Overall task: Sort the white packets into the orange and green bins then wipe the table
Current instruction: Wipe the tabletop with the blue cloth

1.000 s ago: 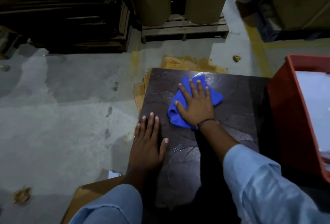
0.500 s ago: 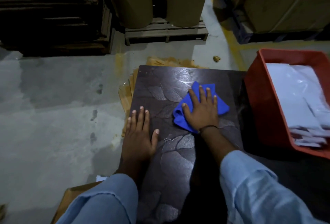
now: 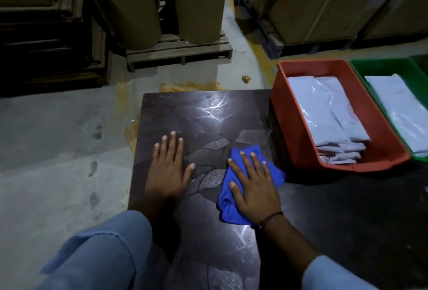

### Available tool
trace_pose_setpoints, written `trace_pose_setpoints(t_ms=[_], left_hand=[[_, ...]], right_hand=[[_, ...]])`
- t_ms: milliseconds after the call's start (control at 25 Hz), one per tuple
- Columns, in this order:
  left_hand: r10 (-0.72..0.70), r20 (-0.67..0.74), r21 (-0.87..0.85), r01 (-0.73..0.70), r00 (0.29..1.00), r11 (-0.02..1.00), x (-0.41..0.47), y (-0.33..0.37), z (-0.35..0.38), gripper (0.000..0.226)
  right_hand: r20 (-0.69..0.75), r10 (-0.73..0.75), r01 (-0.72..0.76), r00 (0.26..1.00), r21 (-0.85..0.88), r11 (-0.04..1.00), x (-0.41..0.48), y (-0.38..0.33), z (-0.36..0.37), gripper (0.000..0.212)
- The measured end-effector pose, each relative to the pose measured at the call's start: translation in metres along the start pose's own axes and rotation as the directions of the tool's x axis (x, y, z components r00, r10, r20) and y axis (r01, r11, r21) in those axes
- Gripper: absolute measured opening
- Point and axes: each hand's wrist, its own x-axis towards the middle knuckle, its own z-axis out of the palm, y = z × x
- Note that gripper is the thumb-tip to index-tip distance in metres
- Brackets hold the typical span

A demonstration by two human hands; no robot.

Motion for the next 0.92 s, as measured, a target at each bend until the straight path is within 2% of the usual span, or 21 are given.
trace_pose_setpoints(t_ms=[160,360,480,600,680,800,920], left_hand=[[0.020,0.033,-0.060,-0.018,0.999,0.998,0.038,0.039,0.010,0.082],[0.009,-0.056,-0.067,-0.013,0.998,0.998,0.040,0.039,0.024,0.079],[0.035,-0.107,-0.071,-0.043,0.994,0.997,0.042,0.038,0.026,0.078],[0.009,-0.046,-0.069,-0.012,0.999,0.998,0.045,0.039,0.025,0.079],[0.001,-0.021,-0.077,-0.002,1.000,0.997,0.045,0.038,0.024,0.081],[0.010,-0.012,-0.089,-0.011,1.000,0.996,0.047,0.037,0.023,0.082],[0.008,-0.039,-0.122,-0.013,0.999,0.992,0.044,0.037,0.022,0.081]], right_hand=[[-0.030,0.120,-0.121,0.992,-0.027,0.992,0.039,0.023,0.001,0.060],[-0.059,0.244,-0.246,0.968,-0.026,0.969,0.129,0.042,0.009,0.060],[-0.040,0.272,-0.273,0.961,-0.008,0.962,0.194,0.044,0.015,0.062],[-0.006,0.282,-0.282,0.959,0.003,0.959,0.228,0.042,0.019,0.063],[-0.023,0.275,-0.275,0.961,0.017,0.961,0.212,0.033,0.019,0.063],[-0.044,0.202,-0.201,0.978,0.030,0.979,0.139,0.012,0.009,0.064],[-0.006,0.174,-0.174,0.985,0.017,0.985,0.076,0.002,0.001,0.067]])
